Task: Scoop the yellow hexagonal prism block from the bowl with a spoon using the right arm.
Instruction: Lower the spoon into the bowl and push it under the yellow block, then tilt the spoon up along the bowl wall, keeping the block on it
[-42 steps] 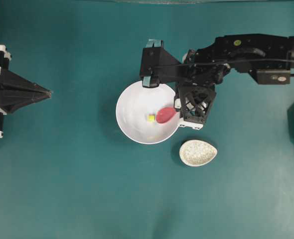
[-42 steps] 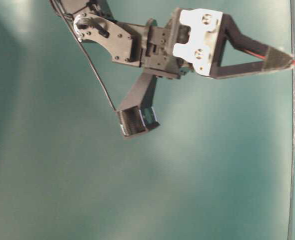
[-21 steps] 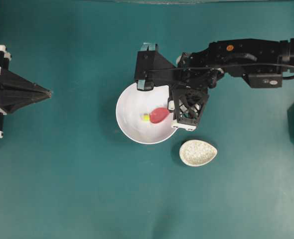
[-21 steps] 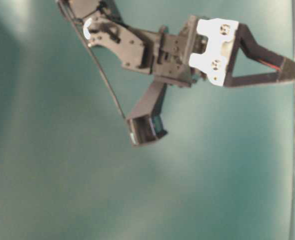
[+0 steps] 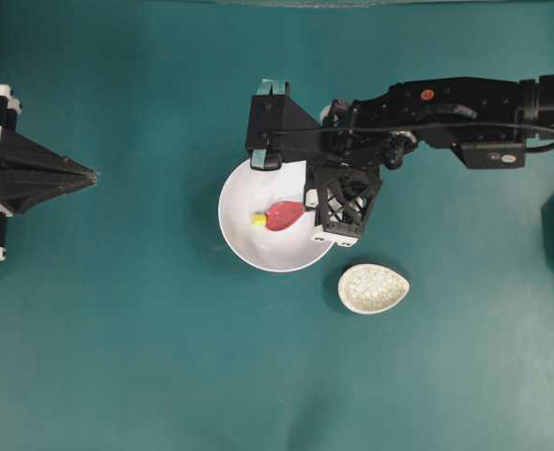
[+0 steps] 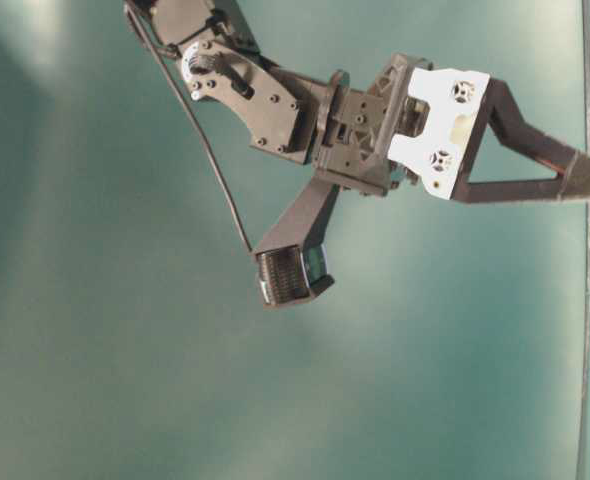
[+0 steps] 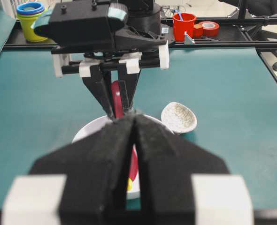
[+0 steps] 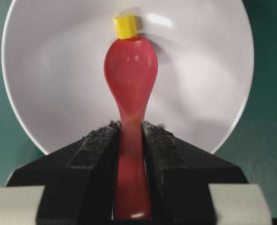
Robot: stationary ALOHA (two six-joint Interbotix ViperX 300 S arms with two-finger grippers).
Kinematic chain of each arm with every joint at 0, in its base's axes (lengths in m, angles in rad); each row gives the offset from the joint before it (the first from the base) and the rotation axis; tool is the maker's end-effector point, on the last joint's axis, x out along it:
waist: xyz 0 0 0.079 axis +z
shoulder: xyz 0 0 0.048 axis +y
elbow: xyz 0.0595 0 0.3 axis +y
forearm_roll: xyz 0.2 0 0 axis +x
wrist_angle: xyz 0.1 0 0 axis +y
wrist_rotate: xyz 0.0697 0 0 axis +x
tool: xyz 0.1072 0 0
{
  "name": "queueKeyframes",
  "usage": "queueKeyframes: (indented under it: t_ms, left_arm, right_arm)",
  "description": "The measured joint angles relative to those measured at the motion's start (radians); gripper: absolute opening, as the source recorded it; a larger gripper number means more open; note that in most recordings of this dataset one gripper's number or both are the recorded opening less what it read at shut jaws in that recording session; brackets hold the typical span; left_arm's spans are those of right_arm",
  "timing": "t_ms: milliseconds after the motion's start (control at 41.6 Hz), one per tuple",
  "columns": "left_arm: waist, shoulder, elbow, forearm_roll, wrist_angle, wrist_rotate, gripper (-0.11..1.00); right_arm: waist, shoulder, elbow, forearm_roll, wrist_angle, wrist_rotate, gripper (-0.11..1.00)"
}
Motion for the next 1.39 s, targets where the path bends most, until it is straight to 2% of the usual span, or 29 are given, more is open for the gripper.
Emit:
queueKeyframes:
  t_ms: [577,1395]
  left_arm:
    - [-0.002,0.0,0.0,0.0,0.002,0.002,0.0]
    - [0.0,0.0,0.0,0.002,0.0,0.005,0.0]
  right_arm:
    - [0.011,-0.002,0.0,0.0,-0.097,0.0,0.21]
    - [0.009,-0.002,-0.04,0.002,-0.103,0.0,0.21]
